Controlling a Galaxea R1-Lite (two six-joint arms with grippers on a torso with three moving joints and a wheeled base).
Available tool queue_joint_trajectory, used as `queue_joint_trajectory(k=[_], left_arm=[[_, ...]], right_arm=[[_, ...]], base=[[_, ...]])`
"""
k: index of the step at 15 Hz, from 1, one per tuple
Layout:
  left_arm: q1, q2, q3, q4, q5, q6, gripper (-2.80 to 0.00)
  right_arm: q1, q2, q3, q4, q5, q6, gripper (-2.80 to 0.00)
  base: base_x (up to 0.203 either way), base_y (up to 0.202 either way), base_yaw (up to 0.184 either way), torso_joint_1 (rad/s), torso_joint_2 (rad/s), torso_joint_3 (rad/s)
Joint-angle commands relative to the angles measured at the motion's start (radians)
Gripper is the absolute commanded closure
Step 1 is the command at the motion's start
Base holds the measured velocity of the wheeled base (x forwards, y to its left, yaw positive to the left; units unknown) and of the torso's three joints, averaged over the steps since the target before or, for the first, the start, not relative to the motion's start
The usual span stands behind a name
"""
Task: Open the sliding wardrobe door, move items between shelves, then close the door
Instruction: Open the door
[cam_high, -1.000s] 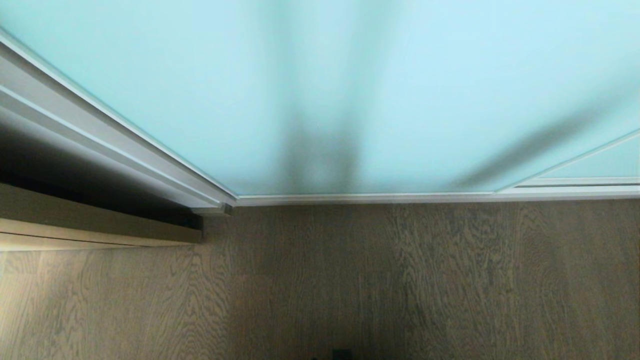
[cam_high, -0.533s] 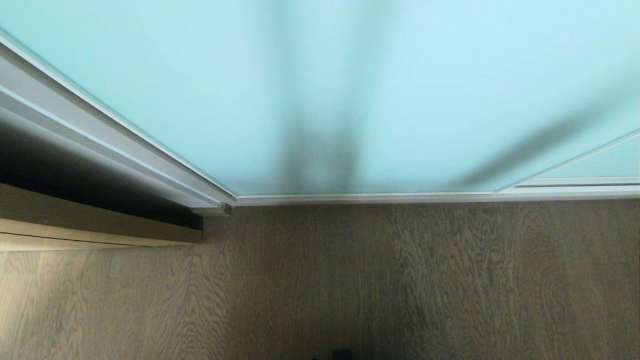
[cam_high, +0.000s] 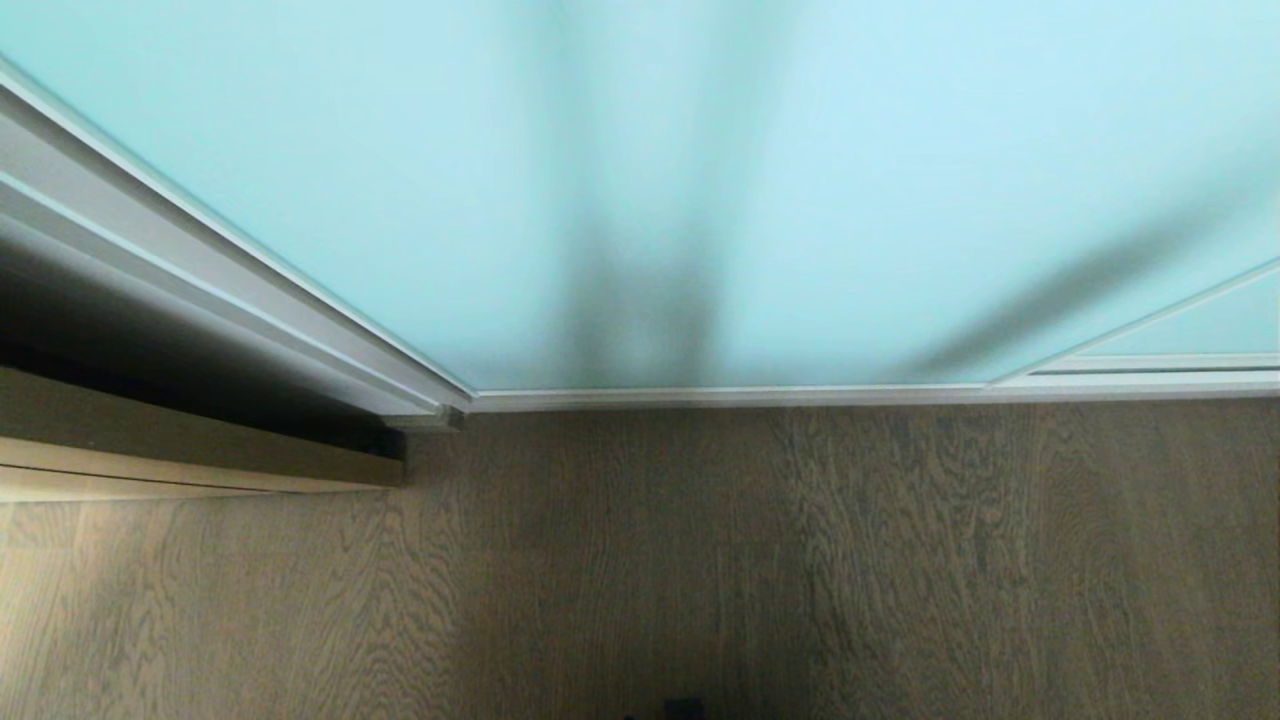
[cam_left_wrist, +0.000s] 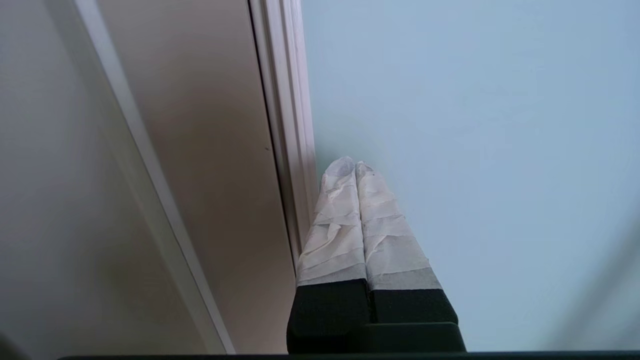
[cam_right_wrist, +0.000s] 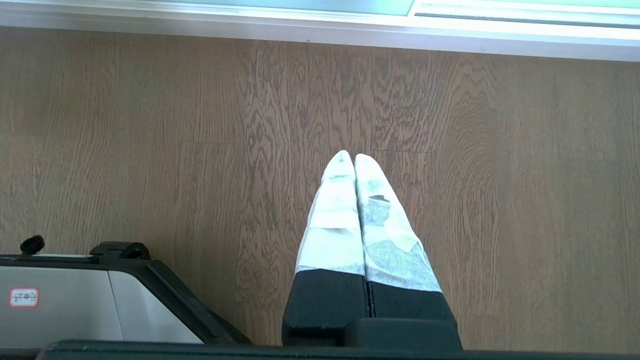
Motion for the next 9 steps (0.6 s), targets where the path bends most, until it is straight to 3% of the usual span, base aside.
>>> queue_joint_trajectory(k=[1,7,9], left_arm=[[0.000,0.027,-0.004,-0.009,0.000,0.005,0.00],[0.001,0.047,0.038,-0.208,-0.025,0.024,0.00],[0.001,0.057,0.014,-0.195,-0.021,0.017,0.00]], right_arm=[[0.000,0.002,0.000,0.000,0.000,0.000,0.00],[0.000,0.002,0.000,0.000,0.000,0.000,0.00],[0.000,0.002,0.000,0.000,0.000,0.000,0.00]], base=[[0.000,0.000,0.000,0.000,0.00,0.000],[0.000,0.000,0.000,0.000,0.00,0.000],[0.000,0.000,0.000,0.000,0.00,0.000]])
